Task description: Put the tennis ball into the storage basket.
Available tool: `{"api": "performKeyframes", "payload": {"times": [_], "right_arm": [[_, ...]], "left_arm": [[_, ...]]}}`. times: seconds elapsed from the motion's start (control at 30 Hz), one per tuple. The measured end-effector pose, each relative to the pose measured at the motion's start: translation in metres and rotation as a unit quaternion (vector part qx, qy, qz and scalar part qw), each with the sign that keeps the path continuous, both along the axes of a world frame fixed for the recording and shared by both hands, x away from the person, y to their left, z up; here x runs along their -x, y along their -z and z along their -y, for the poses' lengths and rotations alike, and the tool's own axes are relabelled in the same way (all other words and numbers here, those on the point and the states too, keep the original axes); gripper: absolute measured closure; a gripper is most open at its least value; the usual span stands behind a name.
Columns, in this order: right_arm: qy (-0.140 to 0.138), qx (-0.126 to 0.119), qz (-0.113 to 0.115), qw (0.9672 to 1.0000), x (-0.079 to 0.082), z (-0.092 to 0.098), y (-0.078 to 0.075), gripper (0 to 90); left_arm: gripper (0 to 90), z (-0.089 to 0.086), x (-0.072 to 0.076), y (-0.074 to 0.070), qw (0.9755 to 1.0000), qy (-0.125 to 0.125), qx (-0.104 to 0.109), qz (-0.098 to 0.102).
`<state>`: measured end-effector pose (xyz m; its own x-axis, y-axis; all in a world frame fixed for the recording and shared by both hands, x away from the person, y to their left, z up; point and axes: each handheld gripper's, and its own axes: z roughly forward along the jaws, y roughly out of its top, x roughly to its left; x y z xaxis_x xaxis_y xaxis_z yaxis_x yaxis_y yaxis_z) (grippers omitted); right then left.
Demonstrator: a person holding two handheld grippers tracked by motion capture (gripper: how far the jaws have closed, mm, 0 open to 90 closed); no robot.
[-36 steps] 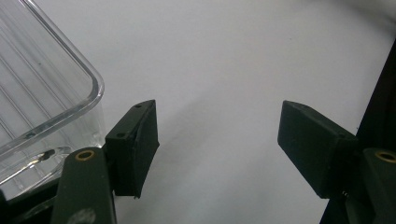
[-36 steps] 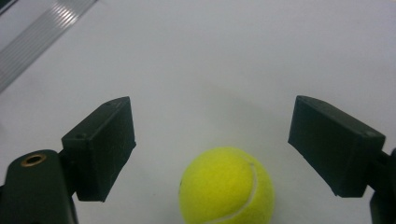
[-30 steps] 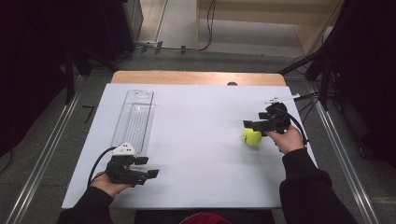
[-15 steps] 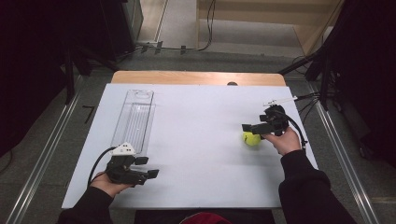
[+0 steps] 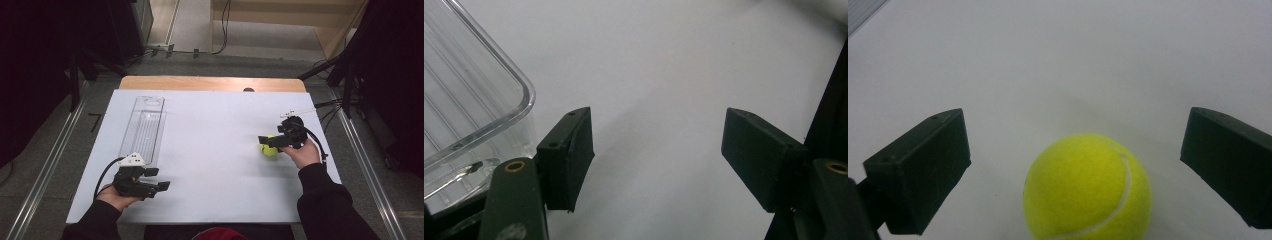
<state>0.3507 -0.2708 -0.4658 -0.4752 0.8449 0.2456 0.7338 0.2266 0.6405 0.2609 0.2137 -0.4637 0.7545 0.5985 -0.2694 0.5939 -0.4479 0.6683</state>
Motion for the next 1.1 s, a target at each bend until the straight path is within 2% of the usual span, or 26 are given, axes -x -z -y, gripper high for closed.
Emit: {"api": "performKeyframes", "payload": {"times": [0.2, 0.57, 1.1], "right_arm": [[0.005, -0.004, -0.006, 1.0, 0.0, 0.002, 0.007, 0.0], [0.017, 0.004, -0.024, 0.9996, 0.002, 0.003, 0.019, 0.0], [0.012, 0.021, -0.048, 0.9985, 0.003, -0.005, 0.032, 0.0]], "left_arm": [[29.6, 0.001, -0.001, -0.001, 1.0, 0.002, -0.001, 0.0], [29.6, 0.003, -0.003, -0.001, 1.0, 0.005, 0.001, 0.002], [29.6, 0.004, -0.004, -0.001, 1.0, 0.007, 0.002, 0.002]]}}
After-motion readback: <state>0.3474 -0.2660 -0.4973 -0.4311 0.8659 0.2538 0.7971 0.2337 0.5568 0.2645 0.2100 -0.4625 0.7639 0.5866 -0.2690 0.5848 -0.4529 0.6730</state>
